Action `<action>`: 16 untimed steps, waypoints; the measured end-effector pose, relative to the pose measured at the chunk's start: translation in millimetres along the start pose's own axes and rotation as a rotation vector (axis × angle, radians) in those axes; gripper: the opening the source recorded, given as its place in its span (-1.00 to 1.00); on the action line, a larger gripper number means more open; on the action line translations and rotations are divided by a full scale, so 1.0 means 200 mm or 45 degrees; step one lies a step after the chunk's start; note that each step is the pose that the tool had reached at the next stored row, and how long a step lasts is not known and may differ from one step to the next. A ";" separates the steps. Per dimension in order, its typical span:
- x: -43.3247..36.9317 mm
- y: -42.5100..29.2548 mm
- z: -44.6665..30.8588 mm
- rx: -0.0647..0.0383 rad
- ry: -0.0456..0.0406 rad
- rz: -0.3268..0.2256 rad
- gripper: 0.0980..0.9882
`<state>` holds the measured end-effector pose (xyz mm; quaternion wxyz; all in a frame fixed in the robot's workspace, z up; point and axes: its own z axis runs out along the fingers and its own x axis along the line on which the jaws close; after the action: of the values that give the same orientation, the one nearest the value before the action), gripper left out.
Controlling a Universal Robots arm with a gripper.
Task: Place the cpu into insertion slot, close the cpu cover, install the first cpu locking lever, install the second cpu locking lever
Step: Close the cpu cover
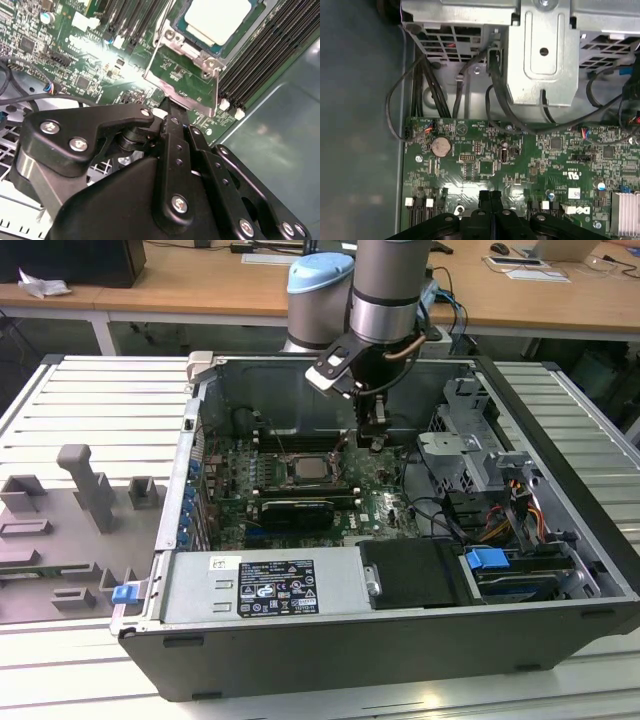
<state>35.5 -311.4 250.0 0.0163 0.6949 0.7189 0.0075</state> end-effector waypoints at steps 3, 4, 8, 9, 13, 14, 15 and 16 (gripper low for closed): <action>0.001 -0.037 0.004 0.000 0.001 0.000 -0.98; 0.002 -0.052 0.006 0.000 0.002 0.000 -0.98; 0.003 -0.096 0.016 0.000 0.009 0.000 -0.98; 0.004 -0.108 0.020 0.000 0.012 0.000 -0.98; 0.005 -0.125 0.026 -0.001 0.018 0.001 -0.98; 0.005 -0.131 0.028 -0.001 0.020 0.001 -0.98; 0.005 -0.134 0.029 -0.001 0.020 0.001 -0.98; 0.005 -0.140 0.030 -0.001 0.021 0.001 -0.98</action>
<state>7.8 -311.4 243.1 0.0105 0.6950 0.7188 0.0134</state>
